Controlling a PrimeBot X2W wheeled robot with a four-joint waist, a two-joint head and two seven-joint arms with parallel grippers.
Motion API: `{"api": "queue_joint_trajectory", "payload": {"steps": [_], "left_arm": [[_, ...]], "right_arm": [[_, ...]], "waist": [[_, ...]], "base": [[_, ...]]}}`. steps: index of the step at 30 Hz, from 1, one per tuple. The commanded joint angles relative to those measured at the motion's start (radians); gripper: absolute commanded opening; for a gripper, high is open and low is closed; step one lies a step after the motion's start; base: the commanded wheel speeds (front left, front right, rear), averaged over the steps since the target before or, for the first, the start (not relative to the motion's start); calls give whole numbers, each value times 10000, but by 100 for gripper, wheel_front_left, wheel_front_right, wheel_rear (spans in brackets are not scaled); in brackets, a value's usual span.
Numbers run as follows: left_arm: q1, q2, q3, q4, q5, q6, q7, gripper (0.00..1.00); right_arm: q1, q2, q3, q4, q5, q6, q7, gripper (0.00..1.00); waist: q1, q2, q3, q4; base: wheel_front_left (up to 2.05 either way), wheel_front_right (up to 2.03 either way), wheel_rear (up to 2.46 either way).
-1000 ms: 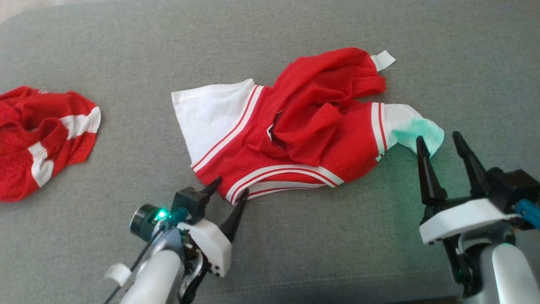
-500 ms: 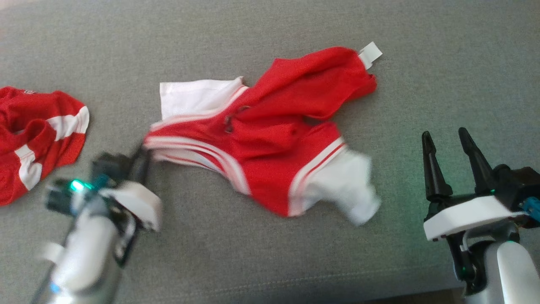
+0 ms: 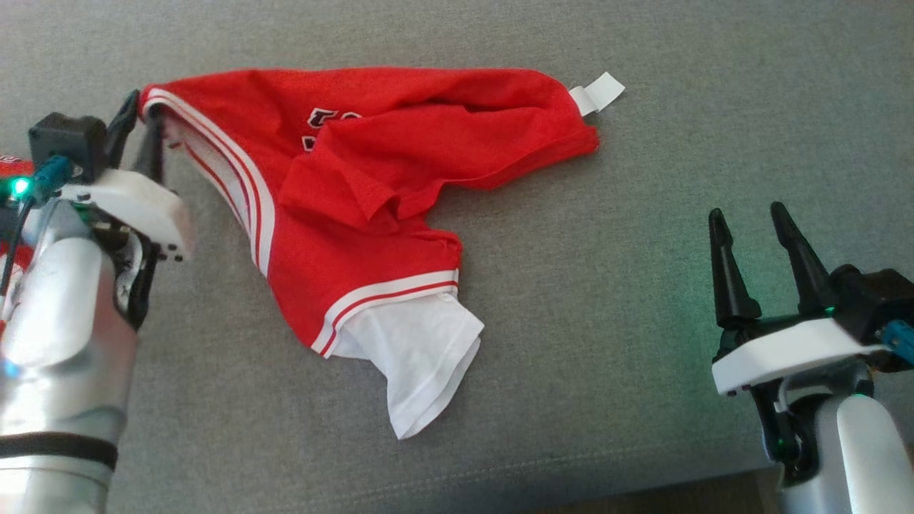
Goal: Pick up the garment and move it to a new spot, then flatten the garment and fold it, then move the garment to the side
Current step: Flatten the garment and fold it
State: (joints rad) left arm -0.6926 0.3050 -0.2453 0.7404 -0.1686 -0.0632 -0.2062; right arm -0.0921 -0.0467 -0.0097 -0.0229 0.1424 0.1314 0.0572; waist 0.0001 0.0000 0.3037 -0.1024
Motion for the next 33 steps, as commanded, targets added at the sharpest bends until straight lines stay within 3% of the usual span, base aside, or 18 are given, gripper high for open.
{"api": "queue_joint_trajectory", "payload": {"steps": [1,5,9,21,26,33], "left_arm": [[-286,320,361,-114,-127,-35,-137,100],[-97,-61,636,375,-606,-24,-384,100],[765,-424,1066,10,-1005,243,-534,100],[5188,-1446,2010,-5730,-468,1063,-554,100],[6203,-1624,1871,-6731,-219,1157,-554,100],[6502,-1589,1670,-6996,-44,1177,-555,100]], "right_arm": [[-222,-36,235,-308,49,-7,-87,100],[-253,-36,368,-264,-6,-7,-97,100],[-267,-36,492,-260,-47,-7,-123,100],[-63,-35,747,-291,-236,-7,68,100],[35,-35,751,-300,-234,-7,143,100],[40,-35,789,-287,-233,-7,175,100]], "waist": [[-1,0,4,-12],[-1,0,-57,-39],[-1,0,-208,35],[-1,0,-896,513],[-1,0,-1103,650],[-1,0,-1110,746]], "base": [[0,0,0],[0,0,0],[0,0,0],[0,0,0],[0,0,0],[0,0,0]]}}
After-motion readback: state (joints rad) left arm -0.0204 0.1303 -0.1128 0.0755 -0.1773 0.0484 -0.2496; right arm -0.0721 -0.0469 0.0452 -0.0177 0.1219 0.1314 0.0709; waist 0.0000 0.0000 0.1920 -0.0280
